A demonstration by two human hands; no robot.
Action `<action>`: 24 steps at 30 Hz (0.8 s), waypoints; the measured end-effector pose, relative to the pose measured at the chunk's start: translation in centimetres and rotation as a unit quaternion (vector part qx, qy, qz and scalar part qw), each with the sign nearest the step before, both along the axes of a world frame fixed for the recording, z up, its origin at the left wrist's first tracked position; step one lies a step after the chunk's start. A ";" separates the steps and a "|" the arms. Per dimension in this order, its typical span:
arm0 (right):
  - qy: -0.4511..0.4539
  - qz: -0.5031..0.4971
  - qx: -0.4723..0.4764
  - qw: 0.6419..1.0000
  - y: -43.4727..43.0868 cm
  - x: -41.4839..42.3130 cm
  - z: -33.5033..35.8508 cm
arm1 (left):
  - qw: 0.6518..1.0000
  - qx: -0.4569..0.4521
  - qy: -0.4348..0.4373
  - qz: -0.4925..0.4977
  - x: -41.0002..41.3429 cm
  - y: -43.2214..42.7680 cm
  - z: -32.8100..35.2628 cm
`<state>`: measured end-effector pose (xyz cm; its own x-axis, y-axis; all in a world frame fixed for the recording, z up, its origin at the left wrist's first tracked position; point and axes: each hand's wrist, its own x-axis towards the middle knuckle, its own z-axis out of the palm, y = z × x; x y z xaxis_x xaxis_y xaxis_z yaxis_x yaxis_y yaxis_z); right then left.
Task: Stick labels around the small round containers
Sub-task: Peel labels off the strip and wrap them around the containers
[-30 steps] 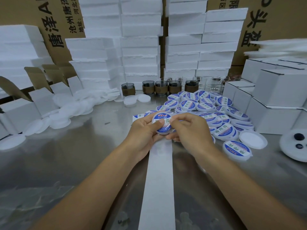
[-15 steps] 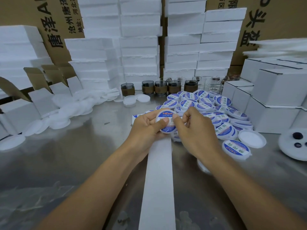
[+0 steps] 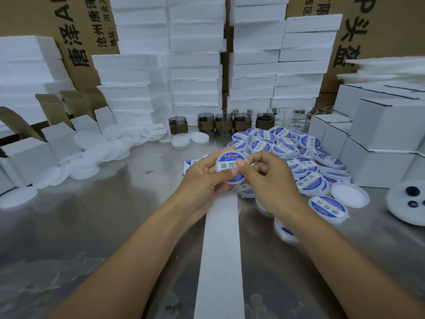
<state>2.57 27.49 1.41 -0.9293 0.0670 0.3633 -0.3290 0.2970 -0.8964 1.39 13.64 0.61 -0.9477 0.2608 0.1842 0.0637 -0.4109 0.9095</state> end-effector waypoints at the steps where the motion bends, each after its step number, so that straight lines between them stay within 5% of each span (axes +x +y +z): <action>1: 0.001 0.001 -0.004 1.000 0.0 0.0 0.0 | 1.000 0.007 -0.008 -0.007 0.0 -0.1 0.1; 12: 0.046 0.017 0.058 0.997 0.0 0.3 -0.2 | 0.999 0.017 -0.028 0.016 -0.2 -0.3 0.0; 24: 0.017 0.041 -0.018 0.999 -0.1 0.0 -0.2 | 0.998 -0.025 0.015 0.051 0.0 -0.2 0.0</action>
<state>2.62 27.42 1.24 -0.9195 0.0051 0.3931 -0.3810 0.2358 -0.8940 1.38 13.44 0.65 -0.9640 0.1722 0.2024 0.1309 -0.3553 0.9256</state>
